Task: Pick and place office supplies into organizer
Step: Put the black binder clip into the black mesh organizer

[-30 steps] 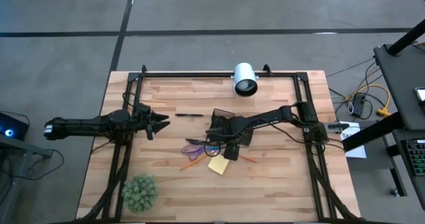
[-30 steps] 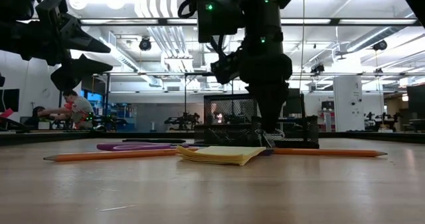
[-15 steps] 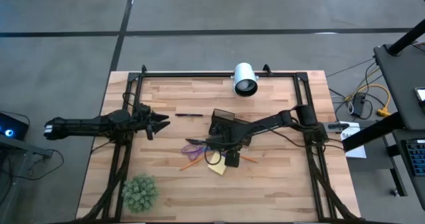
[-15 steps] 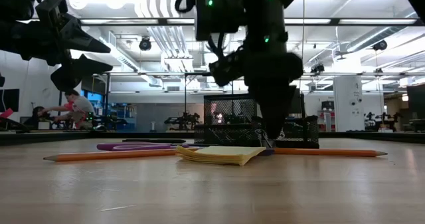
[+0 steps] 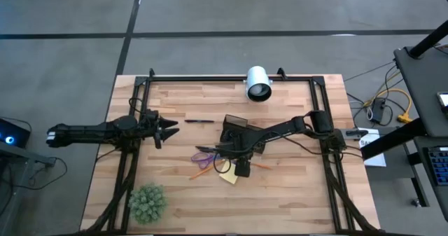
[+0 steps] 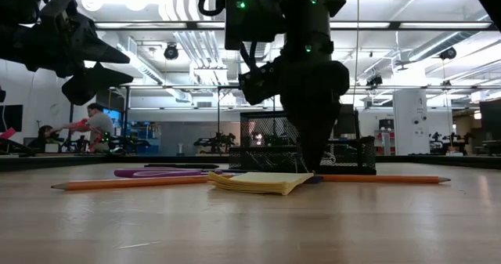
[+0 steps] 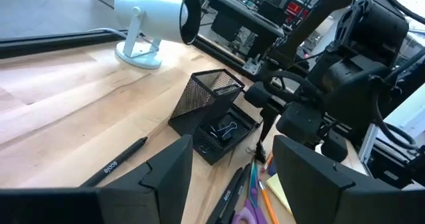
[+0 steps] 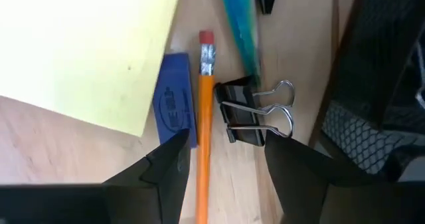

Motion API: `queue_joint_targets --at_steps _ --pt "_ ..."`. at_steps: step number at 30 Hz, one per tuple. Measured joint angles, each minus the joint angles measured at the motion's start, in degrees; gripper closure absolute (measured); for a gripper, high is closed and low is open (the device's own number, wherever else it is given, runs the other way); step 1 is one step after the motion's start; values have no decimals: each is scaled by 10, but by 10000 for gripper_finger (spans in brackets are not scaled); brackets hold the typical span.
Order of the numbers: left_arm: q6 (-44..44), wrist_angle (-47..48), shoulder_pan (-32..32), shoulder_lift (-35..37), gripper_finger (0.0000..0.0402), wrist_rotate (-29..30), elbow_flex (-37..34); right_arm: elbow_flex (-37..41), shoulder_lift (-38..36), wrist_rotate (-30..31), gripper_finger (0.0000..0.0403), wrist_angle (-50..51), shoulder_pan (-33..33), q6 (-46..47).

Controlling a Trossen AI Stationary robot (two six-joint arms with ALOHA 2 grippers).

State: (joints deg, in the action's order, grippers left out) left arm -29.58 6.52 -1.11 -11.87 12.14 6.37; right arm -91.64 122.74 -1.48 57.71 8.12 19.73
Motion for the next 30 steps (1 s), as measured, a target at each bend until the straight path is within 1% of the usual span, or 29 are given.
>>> queue_joint_targets --at_steps 4,9,15,24,30 --pt "0 0 0 -1 207 0 0 0 -1 -1 235 -11 0 -10" --pt "0 0 0 -1 207 0 0 -6 -3 -7 247 -14 2 -46" --pt "0 0 0 -1 207 1 0 -18 -5 -9 250 -14 1 -78" --pt "0 0 0 -1 207 1 0 -18 -5 1 247 -11 1 -64" --pt "0 0 0 0 207 1 0 -17 -4 46 252 -11 1 -9"
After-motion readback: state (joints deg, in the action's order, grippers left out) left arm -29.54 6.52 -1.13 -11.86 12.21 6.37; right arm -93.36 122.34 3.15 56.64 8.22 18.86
